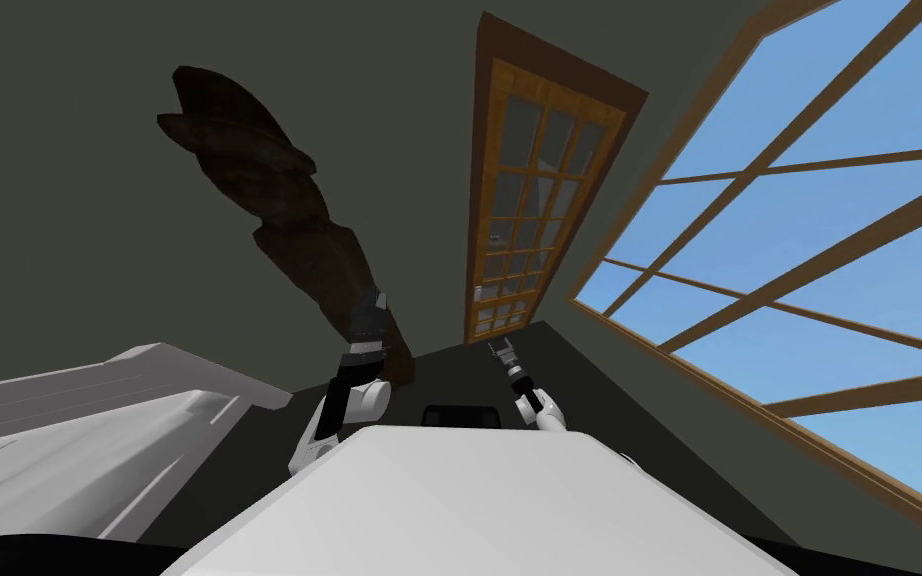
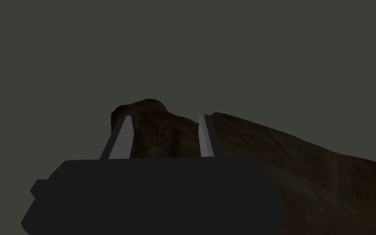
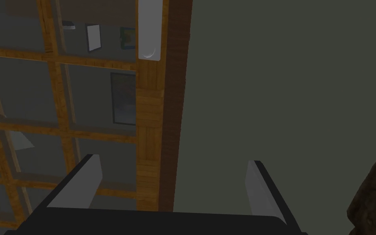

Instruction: Pull the door open

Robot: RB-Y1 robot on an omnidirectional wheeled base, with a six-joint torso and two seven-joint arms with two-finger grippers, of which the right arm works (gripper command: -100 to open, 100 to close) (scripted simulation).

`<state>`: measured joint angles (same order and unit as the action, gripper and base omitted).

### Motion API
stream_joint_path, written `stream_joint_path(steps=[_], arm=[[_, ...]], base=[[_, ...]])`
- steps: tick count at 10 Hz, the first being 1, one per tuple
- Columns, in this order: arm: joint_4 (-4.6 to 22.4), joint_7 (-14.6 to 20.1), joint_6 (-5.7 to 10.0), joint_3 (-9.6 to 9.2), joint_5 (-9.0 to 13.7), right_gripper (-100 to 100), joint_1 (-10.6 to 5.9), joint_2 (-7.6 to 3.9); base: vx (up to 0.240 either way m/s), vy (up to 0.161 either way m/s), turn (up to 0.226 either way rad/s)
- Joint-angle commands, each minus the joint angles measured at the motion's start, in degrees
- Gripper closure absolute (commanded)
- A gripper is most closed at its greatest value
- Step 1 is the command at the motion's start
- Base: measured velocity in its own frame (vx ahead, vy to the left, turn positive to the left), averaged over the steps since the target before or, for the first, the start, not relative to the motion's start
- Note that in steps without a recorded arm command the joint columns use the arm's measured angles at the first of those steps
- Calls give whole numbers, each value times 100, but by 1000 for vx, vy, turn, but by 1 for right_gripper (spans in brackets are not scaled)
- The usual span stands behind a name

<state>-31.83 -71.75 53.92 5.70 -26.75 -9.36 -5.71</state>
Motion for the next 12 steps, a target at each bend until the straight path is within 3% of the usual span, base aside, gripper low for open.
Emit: stream_joint_path(steps=[1, 12], arm=[[1, -2, -9, 16, 3, -100, -6, 37], [49, 13, -59, 90, 32, -100, -50, 261]], base=[[244, -15, 20], [207, 0, 10]])
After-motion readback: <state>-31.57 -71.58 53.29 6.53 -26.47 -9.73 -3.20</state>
